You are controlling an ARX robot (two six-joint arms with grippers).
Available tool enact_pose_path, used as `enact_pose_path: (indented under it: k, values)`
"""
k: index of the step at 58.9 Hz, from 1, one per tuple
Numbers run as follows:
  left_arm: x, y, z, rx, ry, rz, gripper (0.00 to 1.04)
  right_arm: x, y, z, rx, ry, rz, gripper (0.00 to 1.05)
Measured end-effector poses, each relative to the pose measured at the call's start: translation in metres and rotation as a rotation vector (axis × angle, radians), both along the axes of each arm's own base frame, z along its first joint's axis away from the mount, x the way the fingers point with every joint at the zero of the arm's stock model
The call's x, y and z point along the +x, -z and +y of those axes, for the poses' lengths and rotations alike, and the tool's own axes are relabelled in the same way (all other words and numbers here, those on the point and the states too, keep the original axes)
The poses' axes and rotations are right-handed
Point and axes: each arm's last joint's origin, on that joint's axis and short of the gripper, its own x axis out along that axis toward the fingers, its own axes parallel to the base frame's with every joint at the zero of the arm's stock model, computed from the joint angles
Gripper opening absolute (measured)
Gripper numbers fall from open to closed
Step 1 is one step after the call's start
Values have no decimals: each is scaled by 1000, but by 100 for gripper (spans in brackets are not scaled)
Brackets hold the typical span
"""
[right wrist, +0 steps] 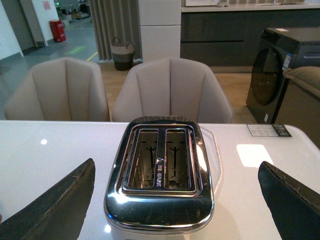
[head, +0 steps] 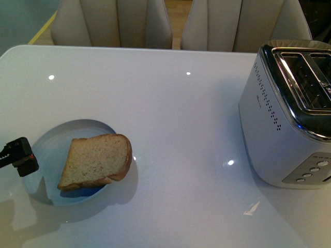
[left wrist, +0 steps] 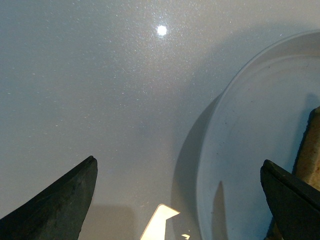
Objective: Left arm holds plate, right arm toasts bread
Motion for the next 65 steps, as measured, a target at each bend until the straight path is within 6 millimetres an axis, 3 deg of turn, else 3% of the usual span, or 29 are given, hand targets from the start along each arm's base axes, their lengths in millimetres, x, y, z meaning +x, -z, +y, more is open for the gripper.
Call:
enact_pose_path:
  k: [12, 35, 48, 59, 65]
  values:
    - [10, 15, -9, 14, 57, 20, 95, 0, 0, 0, 0, 0, 0, 96]
    - [15, 23, -11, 1, 64, 11, 34, 0, 0, 0, 0, 0, 0, 96]
    - [15, 23, -10, -133, 3, 11, 4, 0, 0, 0, 0, 0, 0, 96]
    - [7, 22, -8, -299, -139, 18, 3, 0, 0, 0, 0, 0, 0, 96]
    - [-9, 15, -8, -350, -206, 26, 3, 0, 0, 0, 0, 0, 0, 96]
